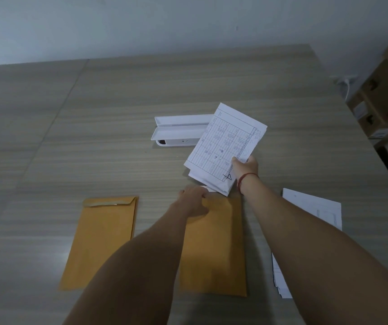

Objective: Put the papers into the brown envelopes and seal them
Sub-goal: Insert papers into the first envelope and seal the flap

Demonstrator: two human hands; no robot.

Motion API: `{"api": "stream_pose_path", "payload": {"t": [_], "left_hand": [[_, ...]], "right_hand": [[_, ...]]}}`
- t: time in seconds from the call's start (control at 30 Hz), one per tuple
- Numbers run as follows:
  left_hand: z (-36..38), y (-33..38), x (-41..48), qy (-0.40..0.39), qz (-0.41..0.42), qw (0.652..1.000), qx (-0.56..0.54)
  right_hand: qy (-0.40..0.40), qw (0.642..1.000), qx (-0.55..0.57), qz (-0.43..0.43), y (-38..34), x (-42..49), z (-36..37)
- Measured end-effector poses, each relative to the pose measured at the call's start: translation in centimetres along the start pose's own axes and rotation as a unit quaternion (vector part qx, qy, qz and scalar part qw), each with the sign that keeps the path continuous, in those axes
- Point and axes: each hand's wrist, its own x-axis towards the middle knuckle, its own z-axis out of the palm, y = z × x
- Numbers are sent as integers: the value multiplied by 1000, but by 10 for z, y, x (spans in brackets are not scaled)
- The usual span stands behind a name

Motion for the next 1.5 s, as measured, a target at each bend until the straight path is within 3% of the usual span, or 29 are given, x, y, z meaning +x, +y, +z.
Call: {"api": "stream_pose_path", "payload": {"t": [0.4, 0.57, 0.83, 1.03, 1.5], "left_hand": [[-14, 18, -5, 39, 11, 999, -36], [-17, 21, -10, 24, -11, 999, -29], [-25, 26, -13, 37, -24, 994, -104], [-28, 29, -10, 59, -15, 994, -90], [-25, 29, -8, 28, -17, 999, -37]], "right_hand": [[-59, 996, -55, -45, -4, -8, -19], [-51, 993, -82, -63, -3, -7, -31], [-25, 990, -116, -78, 2, -4, -35], [11, 981, -168, -92, 2, -5, -29], [-57, 950, -291, -96, 8, -13, -27]]}}
